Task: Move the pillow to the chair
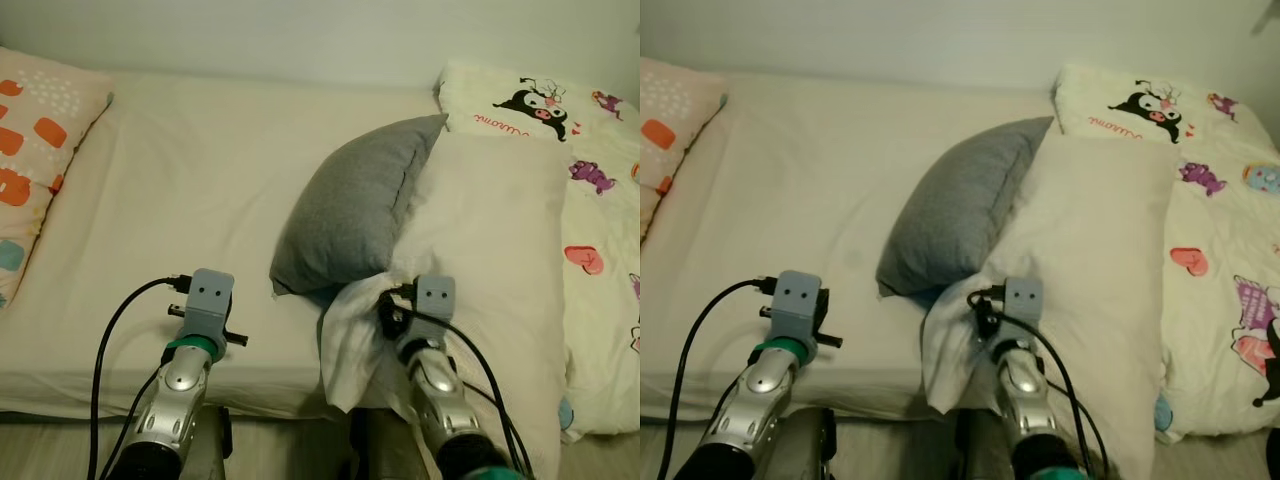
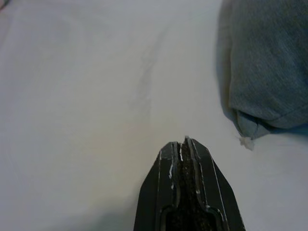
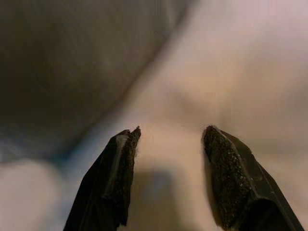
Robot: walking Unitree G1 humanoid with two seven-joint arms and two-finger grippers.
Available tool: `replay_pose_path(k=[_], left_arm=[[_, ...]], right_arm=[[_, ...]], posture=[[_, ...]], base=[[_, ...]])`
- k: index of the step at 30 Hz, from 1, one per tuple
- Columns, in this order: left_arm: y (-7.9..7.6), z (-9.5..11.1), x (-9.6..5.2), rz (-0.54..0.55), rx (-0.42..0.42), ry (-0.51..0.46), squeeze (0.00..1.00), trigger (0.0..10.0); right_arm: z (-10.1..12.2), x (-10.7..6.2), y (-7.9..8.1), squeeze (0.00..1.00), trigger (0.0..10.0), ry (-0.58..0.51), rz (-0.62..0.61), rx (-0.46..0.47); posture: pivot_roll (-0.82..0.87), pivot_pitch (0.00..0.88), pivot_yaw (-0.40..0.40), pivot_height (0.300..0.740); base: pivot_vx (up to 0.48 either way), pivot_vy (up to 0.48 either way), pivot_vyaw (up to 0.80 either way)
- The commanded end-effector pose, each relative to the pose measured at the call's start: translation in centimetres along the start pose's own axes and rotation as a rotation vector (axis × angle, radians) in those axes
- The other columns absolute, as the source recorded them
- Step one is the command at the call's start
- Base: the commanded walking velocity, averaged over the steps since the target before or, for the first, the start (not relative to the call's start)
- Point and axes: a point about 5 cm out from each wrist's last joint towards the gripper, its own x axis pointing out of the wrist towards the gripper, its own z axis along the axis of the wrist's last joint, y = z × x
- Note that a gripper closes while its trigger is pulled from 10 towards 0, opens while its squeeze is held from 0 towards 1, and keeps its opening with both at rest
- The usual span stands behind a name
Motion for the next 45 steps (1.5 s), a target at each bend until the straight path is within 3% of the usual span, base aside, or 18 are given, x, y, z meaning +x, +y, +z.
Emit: replay_pose_path(k=[1, 2, 3, 4, 8, 17, 20, 22, 25, 32, 34, 36, 41, 45], left_arm=[[-0.1, -0.6, -0.4, 0.003, 0.000, 0.024, 0.00, 10.0], [-0.1, -0.6, -0.4, 0.003, 0.000, 0.024, 0.00, 10.0], [0.1, -0.7, -0.4, 0.006, 0.000, 0.024, 0.00, 10.0], [0.1, -0.7, -0.5, 0.009, 0.000, 0.024, 0.00, 10.0], [0.2, -0.8, -0.6, 0.012, 0.000, 0.025, 0.00, 10.0], [0.2, -0.7, -0.6, 0.015, 0.000, 0.023, 0.00, 10.0], [0.3, -0.7, -0.5, 0.014, 0.001, 0.023, 0.00, 10.0], [0.3, -0.6, -0.4, 0.010, 0.003, 0.022, 0.00, 10.0], [0.2, -0.5, -0.3, 0.006, 0.004, 0.020, 0.00, 10.0], [0.2, -0.4, -0.2, -0.001, 0.007, 0.020, 0.00, 10.0], [0.2, -0.4, -0.2, -0.004, 0.009, 0.021, 0.00, 10.0], [0.2, -0.4, -0.2, -0.004, 0.009, 0.021, 0.00, 10.0], [0.3, -0.5, -0.2, -0.009, 0.015, 0.024, 0.00, 10.0], [0.2, -0.4, -0.2, -0.013, 0.019, 0.025, 0.00, 10.0]], right_arm=[[0.7, 0.4, -0.3, 0.00, 10.0, -0.029, -0.034, 0.070], [0.7, 0.4, -0.3, 0.00, 10.0, -0.029, -0.034, 0.070], [2.3, 1.0, -0.2, 0.00, 10.0, -0.091, -0.043, 0.118], [3.3, 1.4, -0.3, 1.00, 10.0, -0.134, -0.050, 0.137], [5.6, 2.0, -0.4, 1.00, 10.0, -0.225, -0.071, 0.174], [8.2, 2.6, -1.8, 1.00, 10.0, -0.302, -0.149, 0.269], [9.2, 2.7, -1.8, 1.00, 10.0, -0.333, -0.120, 0.322], [10.0, 3.2, -0.1, 1.00, 10.0, -0.297, 0.040, 0.391], [9.9, 3.2, 1.8, 1.00, 10.0, -0.220, 0.231, 0.354], [8.9, 3.0, 2.8, 1.00, 10.0, -0.113, 0.354, 0.289], [8.3, 2.9, 2.1, 1.00, 10.0, -0.060, 0.369, 0.242], [8.3, 2.9, 2.1, 1.00, 10.0, -0.060, 0.369, 0.242], [8.3, 2.9, 0.4, 1.00, 10.0, -0.039, 0.338, 0.151], [9.8, 3.2, -1.6, 1.00, 10.0, -0.100, 0.221, 0.145]], posture=[[0.05, 0.019, -0.046, 0.597], [0.05, 0.019, -0.046, 0.597], [0.06, 0.022, -0.055, 0.597], [0.06, 0.022, -0.055, 0.597], [0.07, 0.018, -0.058, 0.597], [0.07, 0.011, -0.054, 0.597], [0.06, 0.012, -0.050, 0.597], [0.06, 0.014, -0.045, 0.597], [0.06, 0.016, -0.041, 0.597], [0.06, 0.018, -0.031, 0.597], [0.07, 0.021, -0.028, 0.597], [0.07, 0.021, -0.028, 0.597], [0.07, 0.023, -0.022, 0.597], [0.07, 0.023, -0.022, 0.597]], base=[[0.000, 0.000, 0.00], [0.000, 0.000, 0.00], [0.000, 0.000, 0.00], [0.000, 0.000, 0.00], [0.000, 0.000, 0.00], [0.000, 0.000, 0.00], [0.000, 0.000, 0.00], [0.000, 0.000, 0.00], [0.000, 0.000, 0.00], [0.000, 0.000, 0.00], [0.000, 0.000, 0.00], [0.000, 0.000, 0.00], [0.000, 0.000, 0.00], [0.000, 0.000, 0.00]])
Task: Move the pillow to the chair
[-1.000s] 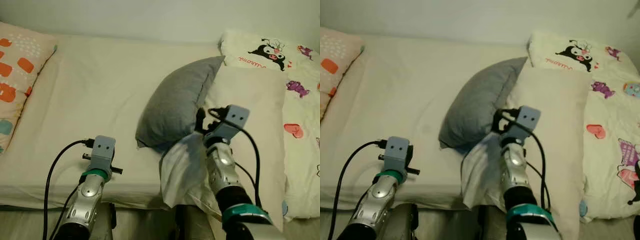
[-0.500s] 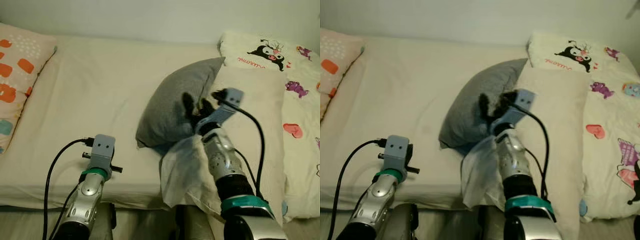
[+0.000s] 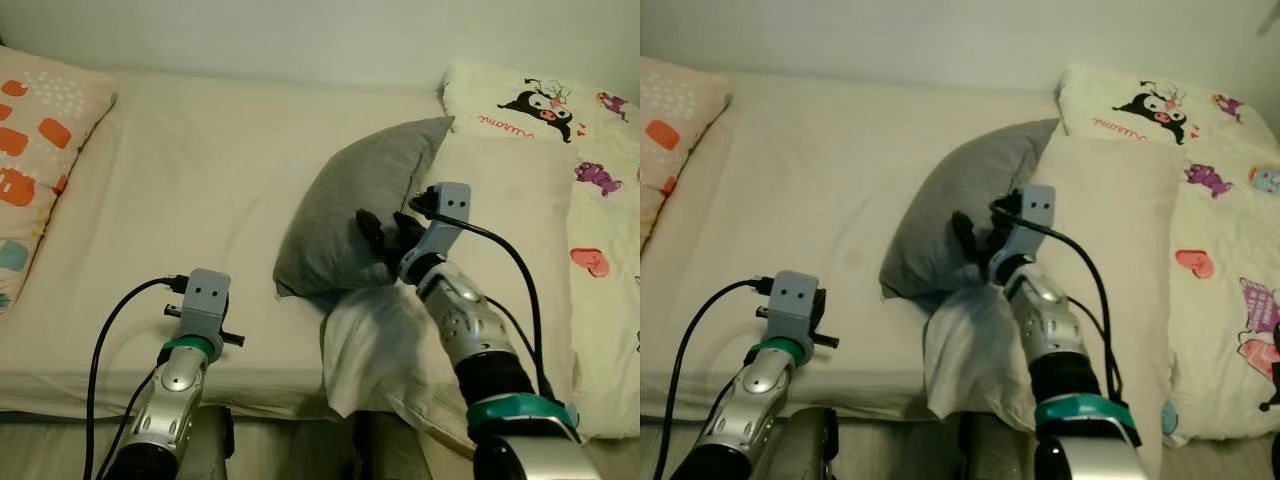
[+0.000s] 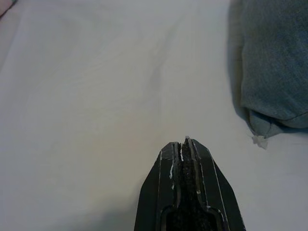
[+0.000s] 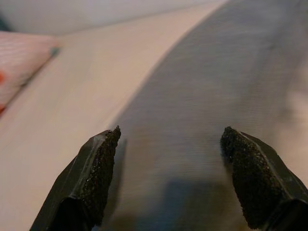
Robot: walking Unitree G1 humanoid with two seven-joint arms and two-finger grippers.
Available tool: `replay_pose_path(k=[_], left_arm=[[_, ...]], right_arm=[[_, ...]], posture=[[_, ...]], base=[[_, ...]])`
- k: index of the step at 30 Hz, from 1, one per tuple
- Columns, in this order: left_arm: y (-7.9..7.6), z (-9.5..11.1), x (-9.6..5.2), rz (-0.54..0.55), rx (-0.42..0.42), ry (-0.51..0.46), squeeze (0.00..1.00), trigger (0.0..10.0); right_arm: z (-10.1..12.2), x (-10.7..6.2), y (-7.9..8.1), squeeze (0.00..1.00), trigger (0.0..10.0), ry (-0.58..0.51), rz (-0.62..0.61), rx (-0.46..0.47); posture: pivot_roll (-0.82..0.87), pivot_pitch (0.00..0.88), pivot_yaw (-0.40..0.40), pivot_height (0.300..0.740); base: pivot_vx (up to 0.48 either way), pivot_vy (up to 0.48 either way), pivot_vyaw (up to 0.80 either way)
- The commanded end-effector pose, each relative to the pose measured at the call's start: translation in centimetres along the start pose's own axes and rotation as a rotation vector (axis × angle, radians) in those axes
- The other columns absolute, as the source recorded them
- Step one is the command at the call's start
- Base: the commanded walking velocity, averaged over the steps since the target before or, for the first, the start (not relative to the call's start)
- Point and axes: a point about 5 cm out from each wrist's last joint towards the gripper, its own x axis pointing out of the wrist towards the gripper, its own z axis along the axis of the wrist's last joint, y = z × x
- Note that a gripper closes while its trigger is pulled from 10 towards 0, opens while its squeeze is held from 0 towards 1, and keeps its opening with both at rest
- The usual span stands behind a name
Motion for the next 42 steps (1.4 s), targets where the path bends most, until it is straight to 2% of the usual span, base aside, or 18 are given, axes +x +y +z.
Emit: replay_pose_path(k=[1, 4, 5, 7, 9, 10, 12, 14, 18, 24, 27, 28, 30, 32, 36, 37, 39, 42], left_arm=[[-0.1, -0.3, -0.1, -0.011, 0.008, 0.019, 0.00, 10.0], [-0.1, -0.3, -0.1, -0.011, 0.009, 0.019, 0.00, 10.0], [-0.2, -0.3, -0.1, -0.014, 0.010, 0.018, 0.00, 10.0], [-0.2, -0.3, -0.1, -0.014, 0.010, 0.018, 0.00, 10.0], [-0.2, -0.3, -0.1, -0.016, 0.011, 0.020, 0.00, 10.0], [-0.2, -0.3, -0.1, -0.016, 0.011, 0.020, 0.00, 10.0], [-0.3, -0.3, -0.1, -0.017, 0.011, 0.021, 0.00, 10.0], [-0.3, -0.3, -0.1, -0.017, 0.011, 0.021, 0.00, 10.0], [-0.4, -0.4, -0.1, -0.022, 0.011, 0.023, 0.00, 10.0], [-0.5, -0.5, -0.1, -0.023, 0.011, 0.024, 0.00, 10.0], [-0.4, -0.5, -0.1, -0.023, 0.012, 0.023, 0.00, 10.0], [-0.4, -0.5, -0.1, -0.023, 0.012, 0.023, 0.00, 10.0], [-0.4, -0.5, -0.1, -0.022, 0.012, 0.024, 0.00, 10.0], [-0.3, -0.5, -0.1, -0.022, 0.013, 0.025, 0.00, 10.0], [-0.4, -0.6, -0.1, -0.024, 0.015, 0.026, 0.00, 10.0], [-0.4, -0.6, -0.1, -0.024, 0.015, 0.026, 0.00, 10.0], [-0.5, -0.6, -0.1, -0.025, 0.014, 0.025, 0.00, 10.0], [-0.5, -0.5, 0.0, -0.026, 0.014, 0.024, 0.00, 10.0]], right_arm=[[1.0, -0.2, -1.2, 1.00, 10.0, -0.047, -0.076, 0.003], [1.6, -0.2, -1.8, 1.00, 10.0, -0.051, -0.122, -0.006], [1.3, -0.3, -2.2, 1.00, 10.0, 0.015, -0.124, -0.019], [1.0, -0.3, -2.2, 1.00, 10.0, 0.050, -0.114, 0.002], [0.3, -0.4, -1.8, 1.00, 10.0, 0.118, -0.069, 0.140], [0.3, -0.4, -1.8, 1.00, 10.0, 0.118, -0.069, 0.140], [-0.2, -0.6, -1.5, 1.00, 10.0, 0.152, -0.037, 0.313], [-0.2, -0.6, -1.5, 1.00, 10.0, 0.152, -0.037, 0.313], [-1.5, -1.3, -1.4, 1.00, 10.0, 0.243, 0.001, 0.353], [-1.6, -1.5, -0.9, 1.00, 10.0, 0.256, 0.037, 0.388], [-0.8, -1.1, 0.0, 1.00, 10.0, 0.226, 0.085, 0.515], [-0.8, -1.1, 0.0, 1.00, 10.0, 0.226, 0.085, 0.515], [-0.3, -0.9, 0.4, 1.00, 10.0, 0.196, 0.106, 0.619], [-0.2, -0.9, 0.6, 1.00, 10.0, 0.191, 0.114, 0.649], [-2.3, -1.1, 2.5, 1.00, 10.0, 0.304, 0.168, 0.537], [-2.3, -1.1, 2.5, 1.00, 10.0, 0.304, 0.168, 0.537], [-3.6, -1.1, 3.6, 1.00, 10.0, 0.345, 0.175, 0.512], [-3.7, -1.0, 4.1, 1.00, 10.0, 0.350, 0.181, 0.522]], posture=[[0.07, 0.025, -0.017, 0.597], [0.07, 0.023, -0.015, 0.597], [0.07, 0.022, -0.014, 0.597], [0.07, 0.021, -0.013, 0.597], [0.06, 0.020, -0.013, 0.597], [0.06, 0.020, -0.013, 0.597], [0.06, 0.018, -0.015, 0.597], [0.06, 0.018, -0.015, 0.597], [0.06, 0.010, -0.018, 0.597], [0.06, 0.001, -0.023, 0.597], [0.07, 0.000, -0.024, 0.597], [0.07, 0.000, -0.024, 0.597], [0.07, 0.000, -0.026, 0.597], [0.07, 0.000, -0.026, 0.597], [0.06, 0.000, -0.024, 0.597], [0.06, 0.000, -0.024, 0.597], [0.06, 0.000, -0.023, 0.597], [0.06, 0.000, -0.022, 0.597]], base=[[0.000, 0.000, 0.00], [0.000, 0.000, 0.00], [0.000, 0.000, 0.00], [0.000, 0.000, 0.00], [0.000, 0.000, 0.00], [0.000, 0.000, 0.00], [0.000, 0.000, 0.00], [0.000, 0.000, 0.00], [0.000, 0.000, 0.00], [0.000, 0.000, 0.00], [0.000, 0.000, 0.00], [0.000, 0.000, 0.00], [0.000, 0.000, 0.00], [0.000, 0.000, 0.00], [0.000, 0.000, 0.00], [0.000, 0.000, 0.00], [0.000, 0.000, 0.00], [0.000, 0.000, 0.00]])
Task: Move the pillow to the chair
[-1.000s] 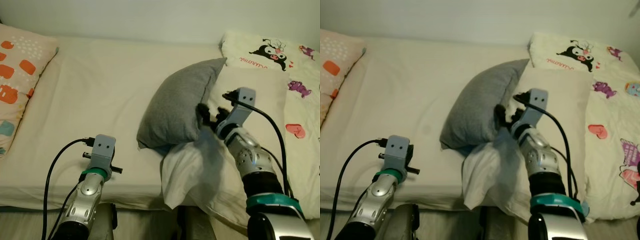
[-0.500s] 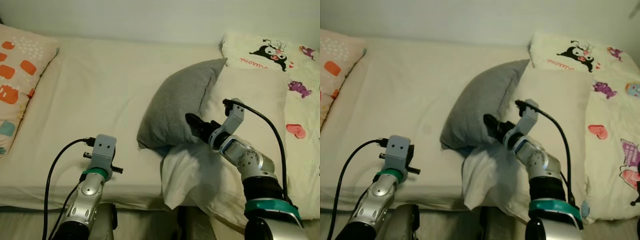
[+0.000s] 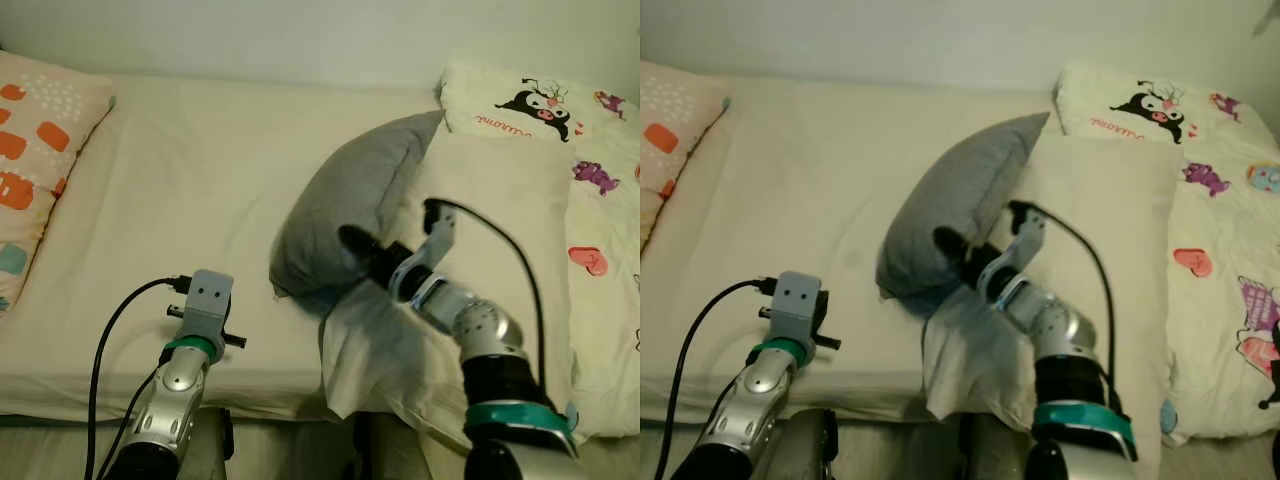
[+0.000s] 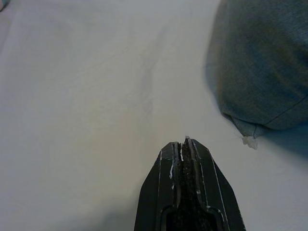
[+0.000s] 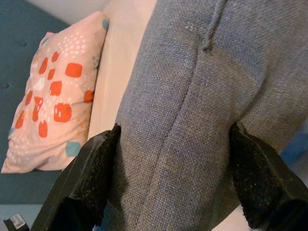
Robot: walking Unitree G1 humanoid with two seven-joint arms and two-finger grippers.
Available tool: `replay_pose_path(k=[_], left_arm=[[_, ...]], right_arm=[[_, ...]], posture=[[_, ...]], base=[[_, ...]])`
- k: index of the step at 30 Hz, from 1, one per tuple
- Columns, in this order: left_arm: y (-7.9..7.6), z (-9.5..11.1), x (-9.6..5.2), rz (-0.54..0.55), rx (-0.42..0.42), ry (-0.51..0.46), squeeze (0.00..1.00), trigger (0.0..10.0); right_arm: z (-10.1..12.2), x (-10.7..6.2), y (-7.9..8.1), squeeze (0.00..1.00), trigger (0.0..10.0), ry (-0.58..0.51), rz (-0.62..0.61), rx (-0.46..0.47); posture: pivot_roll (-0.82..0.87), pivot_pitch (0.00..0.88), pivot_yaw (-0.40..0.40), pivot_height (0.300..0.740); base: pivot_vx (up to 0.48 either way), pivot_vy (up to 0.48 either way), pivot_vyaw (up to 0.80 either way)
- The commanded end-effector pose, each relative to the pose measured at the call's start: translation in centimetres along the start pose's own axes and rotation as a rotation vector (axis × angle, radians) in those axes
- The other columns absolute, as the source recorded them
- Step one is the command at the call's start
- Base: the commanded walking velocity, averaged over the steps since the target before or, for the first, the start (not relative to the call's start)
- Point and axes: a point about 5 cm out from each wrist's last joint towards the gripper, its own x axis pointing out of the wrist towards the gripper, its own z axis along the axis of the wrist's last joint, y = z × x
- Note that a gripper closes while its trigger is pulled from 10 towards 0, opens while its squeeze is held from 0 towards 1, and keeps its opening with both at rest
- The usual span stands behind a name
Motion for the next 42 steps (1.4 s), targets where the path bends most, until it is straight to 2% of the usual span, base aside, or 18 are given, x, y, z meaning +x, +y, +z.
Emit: replay_pose_path(k=[1, 4, 5, 11, 13, 16, 17, 22, 25, 27, 30, 34, 35, 36, 37, 39, 41, 42], left_arm=[[-0.3, -0.4, -0.1, -0.014, 0.010, 0.017, 0.00, 10.0], [-0.3, -0.4, 0.0, -0.015, 0.010, 0.017, 0.00, 10.0], [-0.4, -0.4, -0.1, -0.015, 0.010, 0.017, 0.00, 10.0], [-0.3, -0.5, -0.1, -0.012, 0.010, 0.019, 0.00, 10.0], [-0.2, -0.6, -0.2, -0.009, 0.011, 0.021, 0.00, 10.0], [-0.2, -0.6, -0.2, -0.007, 0.010, 0.022, 0.00, 10.0], [-0.2, -0.6, -0.2, -0.006, 0.011, 0.023, 0.00, 10.0], [-0.2, -0.6, -0.2, -0.004, 0.012, 0.024, 0.00, 10.0], [-0.2, -0.6, -0.1, -0.003, 0.012, 0.026, 0.00, 10.0], [-0.2, -0.6, -0.1, -0.003, 0.012, 0.026, 0.00, 10.0], [-0.2, -0.6, -0.1, 0.004, 0.007, 0.027, 0.00, 10.0], [-0.3, -0.6, -0.1, 0.004, 0.006, 0.029, 0.00, 10.0], [-0.4, -0.6, -0.2, 0.002, 0.006, 0.030, 0.00, 10.0], [-0.4, -0.6, -0.2, 0.001, 0.006, 0.030, 0.00, 10.0], [-0.5, -0.7, -0.2, 0.001, 0.004, 0.031, 0.00, 10.0], [-0.5, -0.7, -0.2, 0.001, 0.003, 0.031, 0.00, 10.0], [-0.5, -0.7, -0.2, 0.002, 0.003, 0.032, 0.00, 10.0], [-0.5, -0.7, -0.2, 0.002, 0.003, 0.032, 0.00, 10.0]], right_arm=[[-1.1, 0.4, 0.0, 1.00, 10.0, 0.040, -0.006, 0.014], [-1.4, 1.0, 0.3, 1.00, 10.0, 0.046, -0.022, 0.011], [-1.5, 1.3, 0.2, 1.00, 10.0, 0.065, -0.067, -0.096], [-1.3, 1.7, 0.0, 1.00, 10.0, 0.090, -0.150, -0.332], [-0.4, 2.1, 0.3, 1.00, 10.0, 0.086, -0.197, -0.539], [0.0, 2.3, 0.5, 1.00, 10.0, 0.078, -0.210, -0.614], [0.8, 2.5, 1.0, 1.00, 10.0, 0.056, -0.228, -0.722], [1.2, 2.8, 1.5, 1.00, 10.0, 0.048, -0.224, -0.784], [0.8, 3.2, 1.9, 1.00, 10.0, 0.034, -0.172, -0.568], [0.8, 3.2, 1.9, 1.00, 10.0, 0.034, -0.172, -0.568], [-1.6, 3.5, 1.6, 1.00, 10.0, 0.097, -0.130, -0.289], [-3.3, 3.7, 1.5, 1.00, 10.0, 0.131, -0.113, -0.118], [-4.2, 3.7, 1.4, 0.90, 10.0, 0.143, -0.121, -0.027], [-4.7, 3.7, 1.2, 0.90, 10.0, 0.149, -0.130, 0.025], [-5.6, 3.8, 1.1, 0.00, 10.0, 0.165, -0.136, 0.078], [-6.1, 3.8, 1.1, 0.00, 10.0, 0.176, -0.139, 0.100], [-7.1, 3.8, 0.9, 0.00, 10.0, 0.170, -0.154, 0.252], [-7.1, 3.8, 0.9, 0.00, 10.0, 0.170, -0.154, 0.252]], posture=[[0.06, 0.000, -0.022, 0.597], [0.06, 0.000, -0.022, 0.597], [0.06, 0.000, -0.024, 0.597], [0.06, 0.000, -0.026, 0.597], [0.06, 0.000, -0.027, 0.597], [0.06, 0.000, -0.029, 0.597], [0.06, 0.000, -0.030, 0.597], [0.06, 0.001, -0.031, 0.597], [0.06, 0.004, -0.034, 0.597], [0.06, 0.004, -0.034, 0.597], [0.07, 0.014, -0.040, 0.597], [0.06, 0.017, -0.037, 0.597], [0.06, 0.020, -0.039, 0.597], [0.06, 0.020, -0.039, 0.597], [0.06, 0.020, -0.040, 0.597], [0.06, 0.020, -0.040, 0.597], [0.06, 0.025, -0.044, 0.597], [0.06, 0.025, -0.044, 0.597]], base=[[0.000, 0.000, 0.00], [0.000, 0.000, 0.00], [0.000, 0.000, 0.00], [0.000, 0.000, 0.00], [0.000, 0.000, 0.00], [0.000, 0.000, 0.00], [0.000, 0.000, 0.00], [0.000, 0.000, 0.00], [0.000, 0.000, 0.00], [0.000, 0.000, 0.00], [0.000, 0.000, 0.00], [0.000, 0.000, 0.00], [0.000, 0.000, 0.00], [0.000, 0.000, 0.00], [0.000, 0.000, 0.00], [0.000, 0.000, 0.00], [0.000, 0.000, 0.00], [0.000, 0.000, 0.00]])
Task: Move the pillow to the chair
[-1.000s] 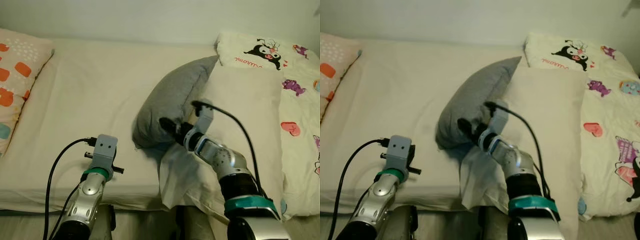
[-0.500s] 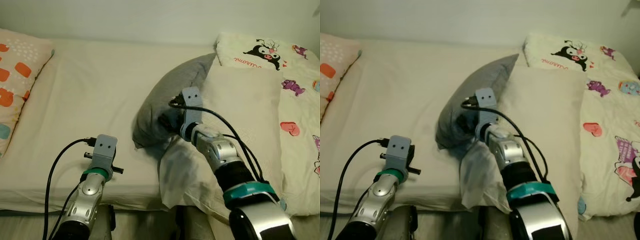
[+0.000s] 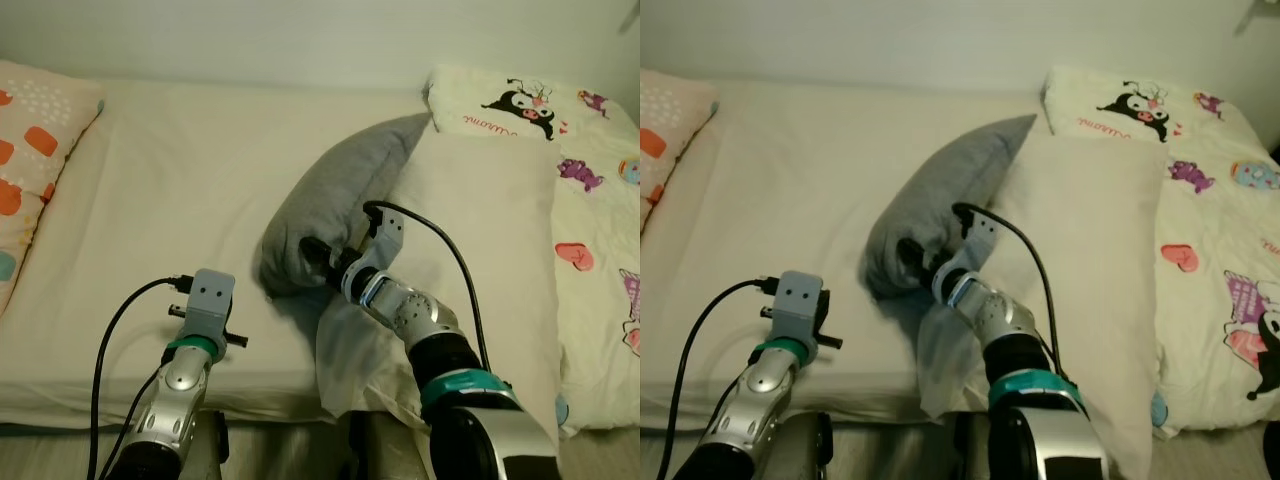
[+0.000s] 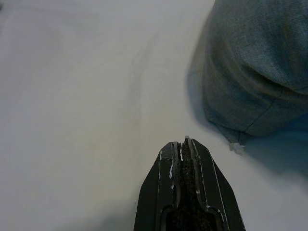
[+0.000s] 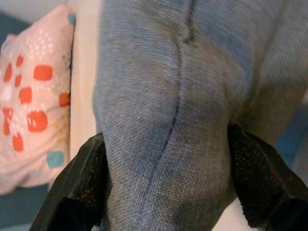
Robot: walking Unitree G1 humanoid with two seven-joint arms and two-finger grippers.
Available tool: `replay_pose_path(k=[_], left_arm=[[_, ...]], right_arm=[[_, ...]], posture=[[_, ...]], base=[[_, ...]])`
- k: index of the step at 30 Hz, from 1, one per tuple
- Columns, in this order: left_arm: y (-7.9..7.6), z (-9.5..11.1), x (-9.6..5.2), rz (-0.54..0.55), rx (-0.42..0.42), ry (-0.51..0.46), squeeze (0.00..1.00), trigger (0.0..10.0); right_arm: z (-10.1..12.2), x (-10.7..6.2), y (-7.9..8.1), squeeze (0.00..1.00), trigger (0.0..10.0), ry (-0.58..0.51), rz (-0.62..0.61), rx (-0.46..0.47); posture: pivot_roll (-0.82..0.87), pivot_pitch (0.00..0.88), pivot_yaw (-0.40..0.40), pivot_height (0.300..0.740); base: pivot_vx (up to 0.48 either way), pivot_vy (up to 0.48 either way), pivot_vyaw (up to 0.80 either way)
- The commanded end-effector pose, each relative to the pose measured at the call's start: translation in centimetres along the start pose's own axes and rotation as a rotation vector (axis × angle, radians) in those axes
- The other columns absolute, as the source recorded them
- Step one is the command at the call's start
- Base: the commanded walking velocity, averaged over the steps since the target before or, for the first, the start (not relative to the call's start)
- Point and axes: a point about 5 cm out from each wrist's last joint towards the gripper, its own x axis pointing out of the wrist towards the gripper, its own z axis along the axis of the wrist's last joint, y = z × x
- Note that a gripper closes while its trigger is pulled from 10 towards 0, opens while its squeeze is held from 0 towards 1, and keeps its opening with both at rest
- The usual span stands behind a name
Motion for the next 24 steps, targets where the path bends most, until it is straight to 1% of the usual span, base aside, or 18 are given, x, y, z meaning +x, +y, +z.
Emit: replay_pose_path(k=[1, 5, 7, 8, 9, 10, 11, 12, 13, 14, 16, 18, 24], left_arm=[[-0.28, -0.71, -0.24, -0.007, 0.007, 0.032, 0.00, 10.0], [-0.21, -0.78, -0.30, -0.004, 0.008, 0.034, 0.00, 10.0], [-0.12, -0.89, -0.39, -0.002, 0.009, 0.036, 0.00, 10.0], [-0.12, -0.89, -0.39, -0.002, 0.009, 0.036, 0.00, 10.0], [-0.09, -0.93, -0.40, 0.000, 0.009, 0.038, 0.00, 10.0], [-0.09, -0.93, -0.40, 0.000, 0.009, 0.038, 0.00, 10.0], [-0.08, -0.91, -0.37, 0.001, 0.010, 0.038, 0.00, 10.0], [-0.08, -0.89, -0.35, 0.003, 0.009, 0.037, 0.00, 10.0], [-0.10, -0.86, -0.32, 0.004, 0.008, 0.036, 0.00, 10.0], [-0.10, -0.86, -0.32, 0.004, 0.008, 0.036, 0.00, 10.0], [-0.14, -0.88, -0.33, 0.005, 0.008, 0.036, 0.00, 10.0], [-0.15, -0.89, -0.34, 0.005, 0.008, 0.036, 0.00, 10.0], [-0.13, -1.00, -0.40, 0.003, 0.013, 0.039, 0.00, 10.0]], right_arm=[[-2.97, 0.34, -0.34, 0.00, 10.0, 0.096, -0.022, 0.083], [-3.40, 0.36, -0.72, 0.00, 10.0, 0.096, -0.041, 0.097], [-3.60, 0.35, -0.84, 0.00, 10.0, 0.104, -0.043, 0.060], [-3.60, 0.35, -0.84, 0.00, 10.0, 0.104, -0.043, 0.060], [-3.63, 0.38, -0.80, 0.00, 9.1, 0.110, -0.042, 0.034], [-3.63, 0.38, -0.80, 0.00, 9.1, 0.110, -0.042, 0.034], [-3.67, 0.41, -0.75, 0.00, 3.3, 0.115, -0.042, -0.007], [-3.73, 0.46, -0.71, 0.00, 0.6, 0.115, -0.040, -0.050], [-3.76, 0.50, -0.67, 0.00, 0.0, 0.111, -0.037, -0.077], [-3.76, 0.50, -0.67, 0.00, 0.0, 0.111, -0.037, -0.077], [-3.86, 0.59, -0.60, 0.00, 0.0, 0.106, -0.038, -0.110], [-3.88, 0.61, -0.58, 0.00, 0.0, 0.105, -0.039, -0.115], [-3.91, 0.59, -0.89, 0.00, 0.0, 0.092, -0.053, -0.167]], posture=[[0.06, 0.025, -0.044, 0.597], [0.07, 0.026, -0.048, 0.597], [0.06, 0.022, -0.050, 0.597], [0.06, 0.022, -0.050, 0.597], [0.06, 0.022, -0.050, 0.597], [0.06, 0.022, -0.050, 0.597], [0.06, 0.020, -0.053, 0.597], [0.07, 0.013, -0.059, 0.597], [0.07, 0.013, -0.059, 0.597], [0.07, 0.013, -0.059, 0.597], [0.07, 0.008, -0.062, 0.597], [0.07, 0.008, -0.062, 0.597], [0.08, 0.000, -0.061, 0.597]], base=[[0.000, 0.000, 0.00], [0.000, 0.000, 0.00], [0.000, 0.000, 0.00], [0.000, 0.000, 0.00], [0.000, 0.000, 0.00], [0.000, 0.000, 0.00], [0.000, 0.000, 0.00], [0.000, 0.000, 0.00], [0.000, 0.000, 0.00], [0.000, 0.000, 0.00], [0.000, 0.000, 0.00], [0.000, 0.000, 0.00], [0.000, 0.000, 0.00]])
